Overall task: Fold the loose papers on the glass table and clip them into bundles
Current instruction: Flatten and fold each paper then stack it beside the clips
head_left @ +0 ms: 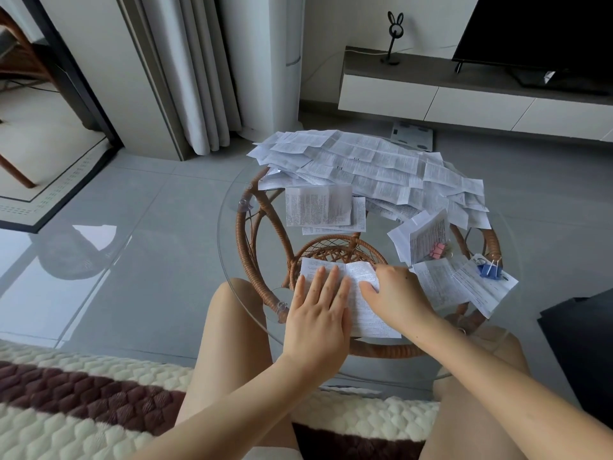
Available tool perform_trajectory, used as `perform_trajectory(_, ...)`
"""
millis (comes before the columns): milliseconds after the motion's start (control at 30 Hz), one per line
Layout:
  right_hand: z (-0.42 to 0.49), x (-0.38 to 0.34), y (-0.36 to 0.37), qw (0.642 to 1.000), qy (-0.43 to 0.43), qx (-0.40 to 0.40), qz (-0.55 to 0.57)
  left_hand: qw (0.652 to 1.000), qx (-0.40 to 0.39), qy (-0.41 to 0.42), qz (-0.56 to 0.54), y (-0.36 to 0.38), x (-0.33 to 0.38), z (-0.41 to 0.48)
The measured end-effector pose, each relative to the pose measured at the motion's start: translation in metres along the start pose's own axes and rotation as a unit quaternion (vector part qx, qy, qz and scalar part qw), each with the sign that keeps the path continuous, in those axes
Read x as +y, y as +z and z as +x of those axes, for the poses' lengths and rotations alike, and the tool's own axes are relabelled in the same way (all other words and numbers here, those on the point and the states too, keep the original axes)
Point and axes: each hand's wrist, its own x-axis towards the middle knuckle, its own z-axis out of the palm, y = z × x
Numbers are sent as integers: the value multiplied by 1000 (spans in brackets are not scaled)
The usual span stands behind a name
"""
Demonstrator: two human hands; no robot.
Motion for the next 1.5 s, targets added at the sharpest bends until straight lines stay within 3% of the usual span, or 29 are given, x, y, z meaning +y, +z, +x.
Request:
perform_trajectory(167,-9,-8,-10,1000,15,8,-3,1000,-15,-3,18,-3,1,-1)
perform_trajectory(300,-40,-17,10,979,-72,169,-93,999,-40,-1,18,-3,1,0)
perform_trajectory(400,-57,-12,40,978,-123,148,-76,999,-45,5,21,-3,0,0)
perform_trajectory(533,-62,5,53,988,-91,105,-65,998,-59,11,10,-7,-2,0)
perform_trajectory(800,-74,28,48,985,-85,121,-83,996,-48,69,19,-16,-39,-19)
perform_trajectory(1000,-84,41,38,977,-156,108,-99,997,-42,62,3,-28,-56,-24)
perform_trajectory(1133,-98,42,30,950,-229,82,-196,990,-56,126,37,-45,-39,-22)
perform_trajectory(1200,-104,42,35,933,-258,129,-215,982,-84,166,28,-49,-29,-30)
perform_trajectory(1300,-113,40,44,922,-271,229,-157,970,-84,218,60,-43,-22,-41)
perform_trajectory(1500,-121,30,18,941,-231,243,53,968,20,231,-96,-47,-17,-47)
